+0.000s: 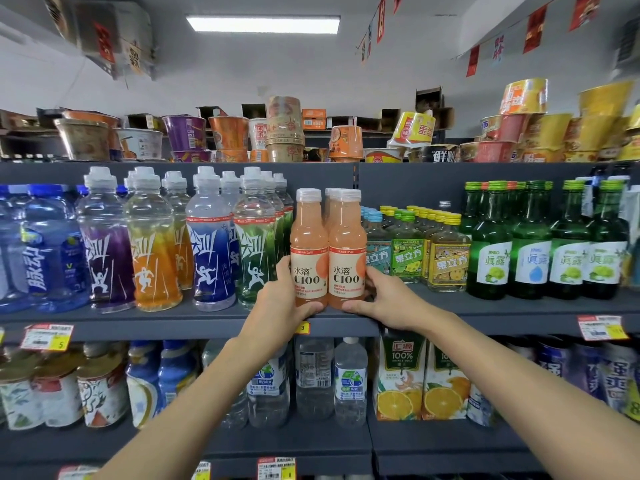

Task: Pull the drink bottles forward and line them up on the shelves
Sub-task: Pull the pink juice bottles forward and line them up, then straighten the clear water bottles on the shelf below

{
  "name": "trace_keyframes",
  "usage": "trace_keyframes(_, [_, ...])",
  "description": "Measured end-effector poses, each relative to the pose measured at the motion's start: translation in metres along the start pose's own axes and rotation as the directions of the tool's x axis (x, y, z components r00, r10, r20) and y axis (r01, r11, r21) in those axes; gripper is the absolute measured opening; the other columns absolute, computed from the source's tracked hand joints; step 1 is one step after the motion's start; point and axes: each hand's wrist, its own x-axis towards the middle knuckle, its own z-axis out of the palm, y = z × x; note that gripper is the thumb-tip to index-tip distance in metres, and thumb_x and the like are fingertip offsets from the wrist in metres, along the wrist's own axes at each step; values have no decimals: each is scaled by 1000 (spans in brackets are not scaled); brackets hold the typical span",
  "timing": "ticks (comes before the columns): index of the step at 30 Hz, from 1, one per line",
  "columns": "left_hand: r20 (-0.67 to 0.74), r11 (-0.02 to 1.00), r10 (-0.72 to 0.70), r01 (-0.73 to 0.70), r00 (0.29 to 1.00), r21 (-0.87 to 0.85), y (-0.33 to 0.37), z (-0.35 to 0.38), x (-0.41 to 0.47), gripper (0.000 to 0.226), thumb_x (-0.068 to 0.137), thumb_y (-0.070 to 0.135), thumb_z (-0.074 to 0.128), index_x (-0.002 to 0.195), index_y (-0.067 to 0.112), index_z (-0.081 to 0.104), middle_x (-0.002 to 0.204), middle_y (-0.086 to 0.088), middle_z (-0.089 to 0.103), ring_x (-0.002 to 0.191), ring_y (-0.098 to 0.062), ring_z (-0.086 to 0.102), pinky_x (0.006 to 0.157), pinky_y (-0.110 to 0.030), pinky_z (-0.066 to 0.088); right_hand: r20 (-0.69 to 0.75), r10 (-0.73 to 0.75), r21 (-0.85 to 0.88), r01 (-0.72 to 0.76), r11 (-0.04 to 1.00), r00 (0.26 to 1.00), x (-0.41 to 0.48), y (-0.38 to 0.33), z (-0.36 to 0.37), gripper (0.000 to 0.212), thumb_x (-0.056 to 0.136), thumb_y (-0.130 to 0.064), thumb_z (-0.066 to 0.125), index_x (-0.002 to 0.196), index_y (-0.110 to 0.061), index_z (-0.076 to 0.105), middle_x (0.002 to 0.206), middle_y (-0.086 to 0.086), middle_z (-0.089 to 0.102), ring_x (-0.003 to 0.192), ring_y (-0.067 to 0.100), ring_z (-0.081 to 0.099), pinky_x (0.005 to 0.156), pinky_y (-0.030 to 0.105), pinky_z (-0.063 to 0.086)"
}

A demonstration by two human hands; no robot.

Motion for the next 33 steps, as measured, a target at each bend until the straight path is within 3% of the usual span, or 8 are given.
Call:
trace_keyframes(7, [-68,995,40,-33,997,95,12,-3,-11,76,81,39,81,138,13,38,115,-11,69,103,-31,67,82,-43,56,-144,13,-90,-26,996,989,-14,-10,5,74,74,-54,82,135,-21,55,121,-8,68,103,7,65,81,15,49])
trace_keyframes(9, [-113,993,54,-42,992,107,15,-2,-19,70,83,39,79,135,12,42,117,-10,69,104,-30,66,82,-44,56,-278,18,-95,-46,994,960,-21,-11,14,79,75,-54,82,139,-20,51,126,-5,64,111,10,61,90,24,51])
trace_keyframes(12, [-256,969,189,-137,948,207,15,6,-39,62,87,34,76,134,6,47,119,-12,62,108,-29,60,86,-38,52,-547,-105,-218,-20,976,830,-41,-11,36,62,88,-49,71,136,-17,50,127,0,58,120,16,48,100,37,45])
trace_keyframes(15, [-423,930,354,-266,834,253,5,23,-63,42,92,20,71,123,-3,54,112,-15,56,105,-28,54,91,-35,46,-715,-357,-361,120,925,601,-68,-3,68,35,92,-30,66,119,-11,55,116,0,55,107,19,48,93,30,41])
trace_keyframes(17, [-453,920,391,-325,801,219,-8,42,-82,33,92,14,69,117,-3,56,109,-14,54,102,-28,54,89,-36,47,-732,-395,-357,181,916,555,-85,9,96,28,90,-22,65,114,-10,55,111,-1,52,102,18,49,91,24,37])
trace_keyframes(22, [-322,948,317,-291,892,127,-37,94,-124,33,89,10,70,116,1,54,111,-7,49,102,-27,54,89,-37,49,-669,-197,-264,18,964,716,-111,42,158,31,89,-28,61,114,-14,51,109,-1,50,102,18,49,89,28,40])
trace_keyframes(25, [-242,970,240,-219,940,109,-48,113,-139,36,89,12,70,118,1,53,113,-9,49,105,-28,55,92,-37,49,-646,-51,-244,-143,959,762,-111,54,175,42,85,-32,68,117,-13,51,109,2,51,104,22,50,88,33,43])
trace_keyframes(33, [-140,999,-5,13,990,50,-60,129,-159,37,89,16,72,119,3,54,113,-9,50,104,-24,55,90,-24,42,-623,396,-169,-611,774,674,-98,55,203,82,70,-70,74,122,-9,56,112,8,61,106,27,57,90,39,45])
